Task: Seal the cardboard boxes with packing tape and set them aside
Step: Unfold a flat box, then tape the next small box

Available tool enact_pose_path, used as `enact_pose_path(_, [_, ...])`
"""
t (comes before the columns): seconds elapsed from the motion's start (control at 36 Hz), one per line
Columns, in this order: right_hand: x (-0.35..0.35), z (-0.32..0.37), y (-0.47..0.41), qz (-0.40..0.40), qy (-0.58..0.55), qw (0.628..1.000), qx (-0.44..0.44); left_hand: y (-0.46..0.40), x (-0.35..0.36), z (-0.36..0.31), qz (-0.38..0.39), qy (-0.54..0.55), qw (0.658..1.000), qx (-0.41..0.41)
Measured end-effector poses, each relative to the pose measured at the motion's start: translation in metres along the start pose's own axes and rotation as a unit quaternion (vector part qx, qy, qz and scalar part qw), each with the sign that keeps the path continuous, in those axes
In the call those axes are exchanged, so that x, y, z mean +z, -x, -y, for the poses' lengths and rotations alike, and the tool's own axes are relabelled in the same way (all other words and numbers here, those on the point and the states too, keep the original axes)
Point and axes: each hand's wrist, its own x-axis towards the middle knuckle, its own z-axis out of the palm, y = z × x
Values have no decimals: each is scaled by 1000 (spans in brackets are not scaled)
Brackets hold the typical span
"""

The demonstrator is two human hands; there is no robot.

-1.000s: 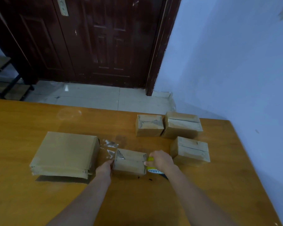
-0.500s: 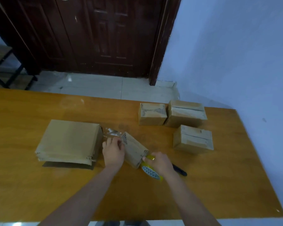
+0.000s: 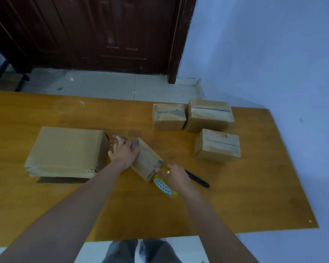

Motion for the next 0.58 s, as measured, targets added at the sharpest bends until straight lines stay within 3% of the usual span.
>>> enact_pose_path(0.08, [-3, -7, 10, 61, -97, 993, 20, -1, -1, -2, 13, 19, 1000, -8])
enact_pose_path(0.14, [-4, -16, 15, 104, -211, 971, 51, -5, 0, -1, 10, 16, 1000, 5])
enact_pose_path(0.19, [-3, -25, 19, 145, -272, 951, 28, -9, -1, 0, -2, 32, 999, 8])
enact_pose_path(0.36, [16, -32, 27, 146, -332, 932, -26, -5, 1, -10, -90, 33, 995, 19])
enact_pose_path(0.44, [25, -32, 27, 91, -309, 946, -19, 1, 13, -12, -166, -1, 985, 49])
enact_pose_path(0.58, [45, -40, 25, 24, -107, 994, 18, 5, 24, -11, -239, -39, 959, 146])
